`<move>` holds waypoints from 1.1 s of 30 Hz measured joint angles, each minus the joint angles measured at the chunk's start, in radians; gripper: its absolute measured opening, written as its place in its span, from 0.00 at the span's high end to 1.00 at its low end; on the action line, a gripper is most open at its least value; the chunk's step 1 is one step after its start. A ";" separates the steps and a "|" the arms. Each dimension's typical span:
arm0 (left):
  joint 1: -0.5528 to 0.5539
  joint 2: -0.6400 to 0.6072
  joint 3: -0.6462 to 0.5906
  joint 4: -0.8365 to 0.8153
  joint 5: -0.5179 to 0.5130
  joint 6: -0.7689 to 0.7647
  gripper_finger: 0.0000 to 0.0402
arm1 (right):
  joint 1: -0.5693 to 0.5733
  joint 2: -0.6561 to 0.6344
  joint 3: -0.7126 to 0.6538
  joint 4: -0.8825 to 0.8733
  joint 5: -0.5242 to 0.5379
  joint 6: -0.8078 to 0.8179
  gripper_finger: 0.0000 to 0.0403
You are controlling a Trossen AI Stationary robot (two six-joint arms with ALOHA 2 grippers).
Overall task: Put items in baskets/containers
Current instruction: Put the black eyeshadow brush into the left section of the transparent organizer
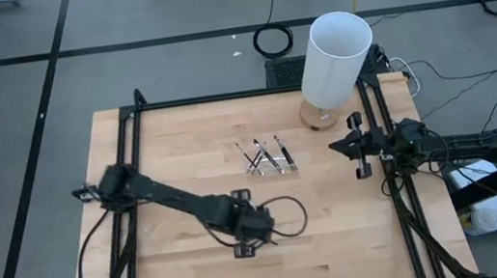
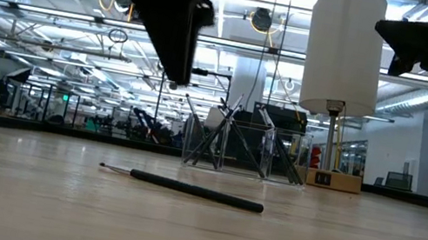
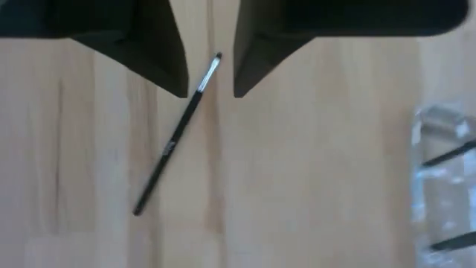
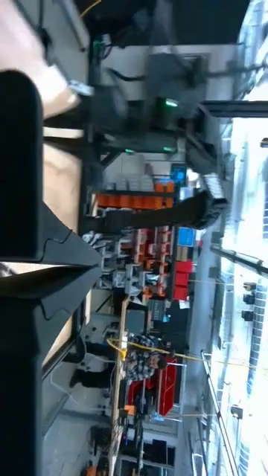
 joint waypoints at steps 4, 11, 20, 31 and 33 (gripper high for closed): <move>-0.011 0.072 0.055 0.000 0.017 0.126 0.60 | 0.000 0.000 0.000 0.021 -0.001 0.033 1.00; -0.028 0.106 0.098 0.006 0.019 0.239 0.49 | 0.000 0.003 0.000 0.005 -0.026 0.071 1.00; -0.027 0.192 0.166 -0.021 0.093 0.213 0.43 | 0.000 0.003 0.000 0.004 -0.051 0.051 1.00; -0.014 0.202 0.170 -0.016 0.086 0.219 0.43 | 0.000 0.003 0.000 0.003 -0.051 0.026 1.00; -0.019 0.214 0.170 -0.024 0.082 0.273 0.43 | 0.000 0.003 0.000 0.003 -0.051 0.026 1.00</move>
